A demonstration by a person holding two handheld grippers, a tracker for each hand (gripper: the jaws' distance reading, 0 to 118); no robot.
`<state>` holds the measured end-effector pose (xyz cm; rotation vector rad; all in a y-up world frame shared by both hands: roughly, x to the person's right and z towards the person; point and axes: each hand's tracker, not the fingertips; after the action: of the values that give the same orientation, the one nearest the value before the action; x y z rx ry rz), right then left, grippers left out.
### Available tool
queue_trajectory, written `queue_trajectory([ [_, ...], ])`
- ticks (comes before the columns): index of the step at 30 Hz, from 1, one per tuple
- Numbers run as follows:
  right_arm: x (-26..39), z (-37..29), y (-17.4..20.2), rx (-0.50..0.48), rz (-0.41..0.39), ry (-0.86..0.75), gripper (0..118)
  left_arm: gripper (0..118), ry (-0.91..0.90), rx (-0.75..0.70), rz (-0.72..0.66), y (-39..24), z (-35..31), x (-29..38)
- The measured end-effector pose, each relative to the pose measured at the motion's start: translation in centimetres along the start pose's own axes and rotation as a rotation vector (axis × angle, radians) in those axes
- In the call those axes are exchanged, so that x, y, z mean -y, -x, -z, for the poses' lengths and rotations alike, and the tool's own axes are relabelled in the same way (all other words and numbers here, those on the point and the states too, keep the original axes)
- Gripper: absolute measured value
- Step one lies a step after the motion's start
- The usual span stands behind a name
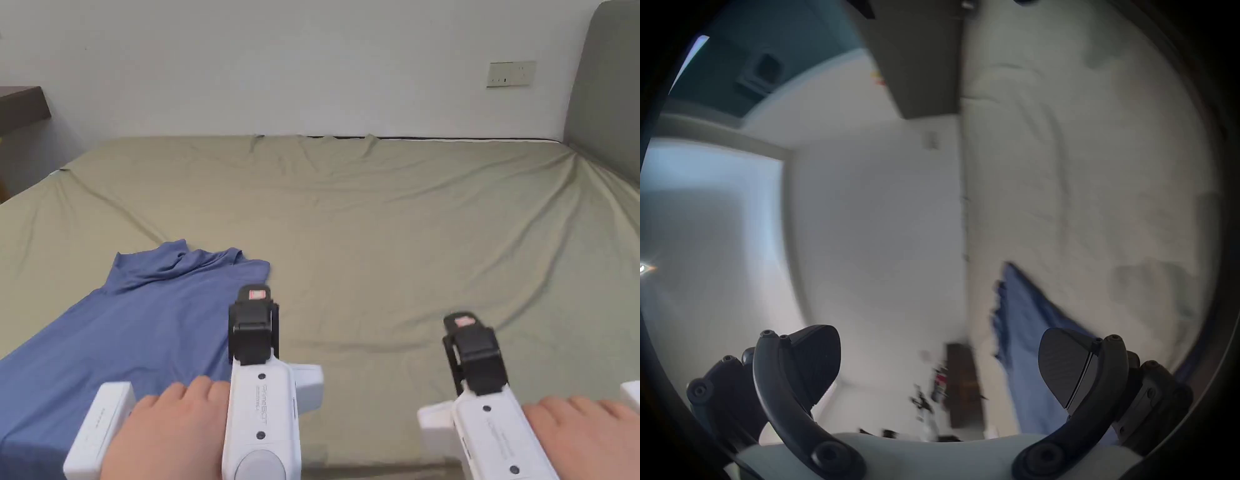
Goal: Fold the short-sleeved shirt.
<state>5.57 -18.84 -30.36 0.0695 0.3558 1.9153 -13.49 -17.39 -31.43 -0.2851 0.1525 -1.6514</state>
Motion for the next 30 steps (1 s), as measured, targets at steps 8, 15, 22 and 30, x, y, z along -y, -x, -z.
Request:
queue_trajectory([
  [8, 10.3, 0.2, -11.6, 0.169, 1.401, 0.054, 118, 116, -0.166, 0.038, -1.491, 11.8, 0.5, 6.9],
  [15, 16.8, -2.2, -10.0, 0.207, 2.17, 0.019, 118, 118, 0.073, 0.223, -2.084, 11.0, 3.5, 13.4],
  [22, 14.0, -2.2, -11.2, 0.213, 1.934, -0.01, 118, 118, 0.001, 0.144, -1.85, 11.4, 2.8, 11.2],
  [30, 14.7, -0.5, -10.2, 0.169, 1.924, 0.016, 118, 118, -0.081, 0.128, -1.666, 11.2, 1.7, 8.9],
])
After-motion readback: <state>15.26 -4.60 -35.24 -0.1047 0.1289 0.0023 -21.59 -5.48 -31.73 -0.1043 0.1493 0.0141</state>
